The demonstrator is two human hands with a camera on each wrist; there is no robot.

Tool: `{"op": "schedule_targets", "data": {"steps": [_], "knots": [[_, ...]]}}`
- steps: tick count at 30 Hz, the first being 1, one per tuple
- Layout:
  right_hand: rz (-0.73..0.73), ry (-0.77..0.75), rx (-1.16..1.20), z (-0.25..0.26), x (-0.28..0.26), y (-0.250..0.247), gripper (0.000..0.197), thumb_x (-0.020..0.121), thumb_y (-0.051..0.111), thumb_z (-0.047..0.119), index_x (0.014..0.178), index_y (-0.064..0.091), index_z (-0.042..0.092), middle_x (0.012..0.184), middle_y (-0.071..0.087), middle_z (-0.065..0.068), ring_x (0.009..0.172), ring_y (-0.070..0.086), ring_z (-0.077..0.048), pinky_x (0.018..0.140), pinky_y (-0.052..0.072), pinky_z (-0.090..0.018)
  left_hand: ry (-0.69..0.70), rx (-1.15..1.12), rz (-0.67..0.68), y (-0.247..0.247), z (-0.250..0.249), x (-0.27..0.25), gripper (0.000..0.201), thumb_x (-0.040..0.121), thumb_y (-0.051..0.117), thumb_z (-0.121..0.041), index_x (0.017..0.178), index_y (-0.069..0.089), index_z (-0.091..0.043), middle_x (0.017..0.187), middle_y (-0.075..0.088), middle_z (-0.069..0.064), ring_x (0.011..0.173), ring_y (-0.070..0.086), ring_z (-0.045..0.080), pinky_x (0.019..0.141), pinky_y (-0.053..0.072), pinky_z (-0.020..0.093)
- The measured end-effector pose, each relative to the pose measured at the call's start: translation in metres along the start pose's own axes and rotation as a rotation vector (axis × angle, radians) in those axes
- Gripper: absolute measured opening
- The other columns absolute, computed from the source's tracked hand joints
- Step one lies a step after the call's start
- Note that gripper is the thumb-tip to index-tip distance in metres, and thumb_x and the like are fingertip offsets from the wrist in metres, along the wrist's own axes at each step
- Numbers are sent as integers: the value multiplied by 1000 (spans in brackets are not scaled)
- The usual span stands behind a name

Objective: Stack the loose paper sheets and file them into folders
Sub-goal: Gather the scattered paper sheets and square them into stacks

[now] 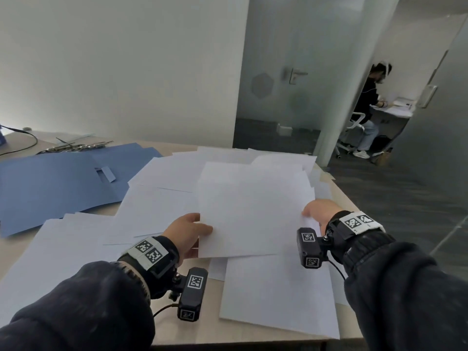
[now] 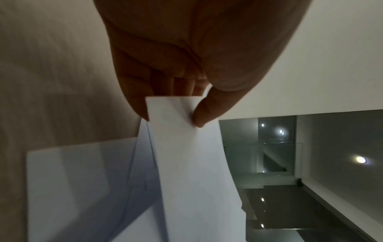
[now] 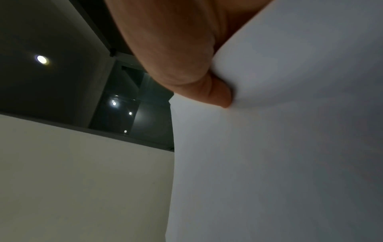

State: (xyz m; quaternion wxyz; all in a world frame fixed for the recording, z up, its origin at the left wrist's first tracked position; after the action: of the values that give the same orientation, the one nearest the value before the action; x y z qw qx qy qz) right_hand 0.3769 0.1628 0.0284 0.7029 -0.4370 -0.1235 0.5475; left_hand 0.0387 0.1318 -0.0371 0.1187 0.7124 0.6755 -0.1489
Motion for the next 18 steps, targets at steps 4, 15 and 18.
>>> {"op": "schedule_targets", "data": {"steps": [4, 15, 18], "knots": [[106, 47, -90, -26, 3, 23, 10, 97, 54, 7, 103, 61, 10, 116, 53, -17, 109, 58, -28, 59, 34, -12, -37, 40, -19, -6, 11, 7, 37, 92, 64, 2, 121, 61, -20, 105, 75, 14, 87, 75, 34, 70, 62, 41], [222, 122, 103, -48, -2, 39, 38, 92, 65, 38, 111, 61, 5, 97, 62, -19, 79, 62, -34, 64, 48, -34, 51, 156, -93, -6, -9, 13, 57, 66, 82, -27, 119, 64, -19, 109, 74, 7, 94, 73, 31, 92, 58, 49], [241, 138, 133, -52, -3, 37, 29, 94, 62, 34, 101, 60, 6, 88, 60, -16, 70, 56, -31, 56, 42, -29, 53, 81, -85, -4, -7, 19, 75, 54, 80, -31, 125, 59, -22, 111, 73, 8, 99, 72, 33, 94, 57, 53]]}}
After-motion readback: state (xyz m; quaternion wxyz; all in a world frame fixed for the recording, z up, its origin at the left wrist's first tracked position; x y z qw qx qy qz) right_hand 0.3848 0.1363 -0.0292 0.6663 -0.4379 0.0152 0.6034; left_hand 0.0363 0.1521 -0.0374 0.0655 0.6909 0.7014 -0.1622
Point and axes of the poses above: each hand's wrist, its own x-axis towards the middle knuckle, its own y-axis out of the palm, z = x × y, the point moved 7 cm from there along x, towards the middle knuckle
